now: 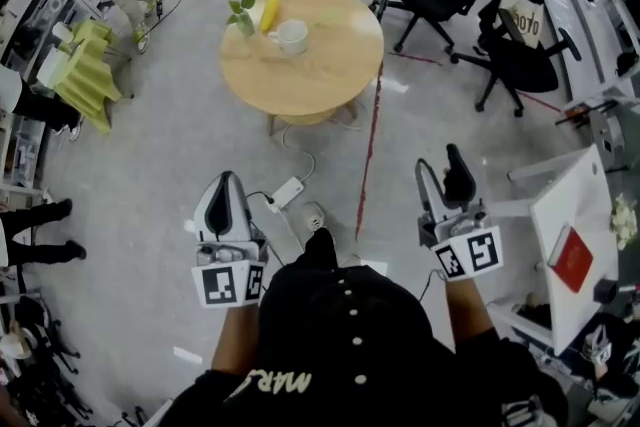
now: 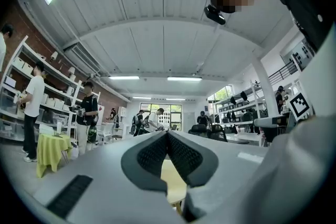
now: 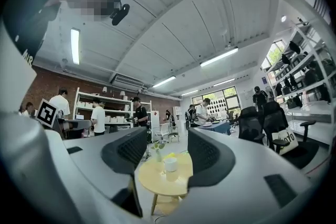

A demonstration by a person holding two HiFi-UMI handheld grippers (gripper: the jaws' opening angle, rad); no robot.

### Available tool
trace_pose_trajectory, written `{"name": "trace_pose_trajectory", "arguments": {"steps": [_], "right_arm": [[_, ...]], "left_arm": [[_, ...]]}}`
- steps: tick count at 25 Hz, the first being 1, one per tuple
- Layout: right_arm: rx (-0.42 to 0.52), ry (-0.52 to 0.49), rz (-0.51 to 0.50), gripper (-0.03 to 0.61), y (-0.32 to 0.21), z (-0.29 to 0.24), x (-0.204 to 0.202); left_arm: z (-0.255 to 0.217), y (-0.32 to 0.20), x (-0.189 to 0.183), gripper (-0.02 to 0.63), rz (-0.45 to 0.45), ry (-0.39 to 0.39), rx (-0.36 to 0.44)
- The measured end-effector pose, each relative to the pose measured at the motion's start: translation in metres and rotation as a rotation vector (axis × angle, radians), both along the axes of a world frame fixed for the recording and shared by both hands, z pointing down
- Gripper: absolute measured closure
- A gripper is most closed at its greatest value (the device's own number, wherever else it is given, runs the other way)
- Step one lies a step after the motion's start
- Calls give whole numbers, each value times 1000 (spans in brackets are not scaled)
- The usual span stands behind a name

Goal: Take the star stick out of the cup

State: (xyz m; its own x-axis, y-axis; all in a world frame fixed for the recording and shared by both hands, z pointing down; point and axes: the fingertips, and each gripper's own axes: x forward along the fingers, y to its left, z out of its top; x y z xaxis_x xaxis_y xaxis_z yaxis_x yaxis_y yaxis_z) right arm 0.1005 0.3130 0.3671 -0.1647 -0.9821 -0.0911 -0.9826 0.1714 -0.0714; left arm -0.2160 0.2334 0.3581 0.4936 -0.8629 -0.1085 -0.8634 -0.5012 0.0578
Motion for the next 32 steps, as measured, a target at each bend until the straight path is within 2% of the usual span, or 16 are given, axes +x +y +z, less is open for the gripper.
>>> {"name": "trace_pose_trajectory", "arguments": {"steps": [7,17,24,32], "right_arm": [[4,8,-8,350,-75,-10,8],[17,15,14,348,-169,-20,4],[-12,-5,4,353,-210,-10,-7],[-31,-7,-27,353,-260,4,11]], "left_arm": [[-7,-79,16,617,18,21,12],[-16,-175,13,617,51,31,24],[9,-217,23,617,97,33,-29],[21,-256,45,617,86,30,-50]]}}
